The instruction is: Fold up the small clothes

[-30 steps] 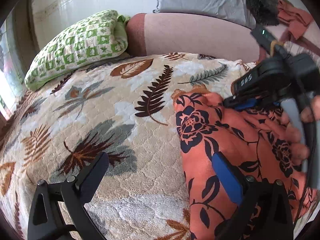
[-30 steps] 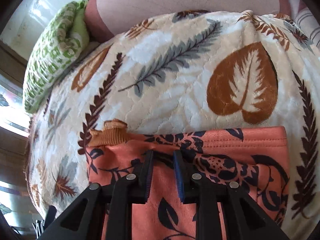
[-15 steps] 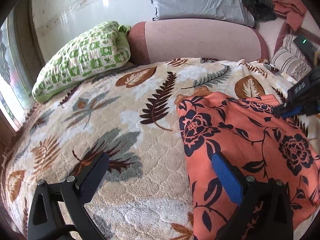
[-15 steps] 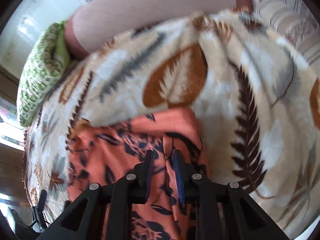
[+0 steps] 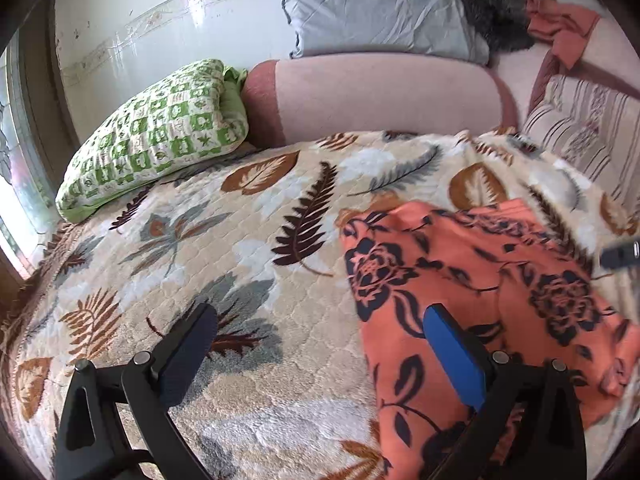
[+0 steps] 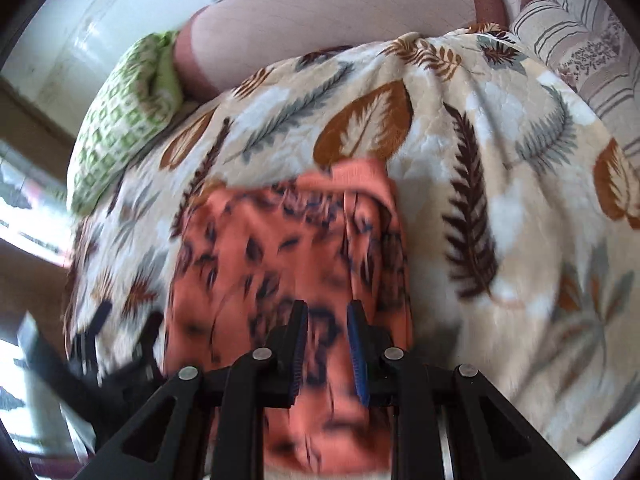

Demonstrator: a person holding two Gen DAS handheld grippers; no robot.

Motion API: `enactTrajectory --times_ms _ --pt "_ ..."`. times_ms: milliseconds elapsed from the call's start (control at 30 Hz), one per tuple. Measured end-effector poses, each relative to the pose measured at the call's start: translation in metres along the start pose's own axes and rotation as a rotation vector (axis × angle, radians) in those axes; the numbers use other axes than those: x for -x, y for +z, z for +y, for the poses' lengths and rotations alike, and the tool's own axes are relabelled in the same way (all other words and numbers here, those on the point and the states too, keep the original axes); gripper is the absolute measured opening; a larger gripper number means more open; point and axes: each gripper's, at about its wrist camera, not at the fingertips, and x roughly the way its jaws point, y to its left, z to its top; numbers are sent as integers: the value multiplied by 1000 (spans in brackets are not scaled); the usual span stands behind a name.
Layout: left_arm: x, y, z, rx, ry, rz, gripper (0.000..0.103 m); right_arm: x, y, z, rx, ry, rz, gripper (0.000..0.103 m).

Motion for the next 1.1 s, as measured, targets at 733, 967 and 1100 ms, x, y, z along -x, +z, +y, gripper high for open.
enactTrajectory --times_ms 733,967,1100 --pt "-24 -23 -37 -150 -109 130 103 -49 -54 -26 -79 -139 56 88" --pt "-28 -22 -36 -133 -130 138 103 -39 -61 -49 -165 -24 -14 92" --pt "-28 -19 -35 -126 -133 138 103 1 -47 -35 -118 -1 -165 92"
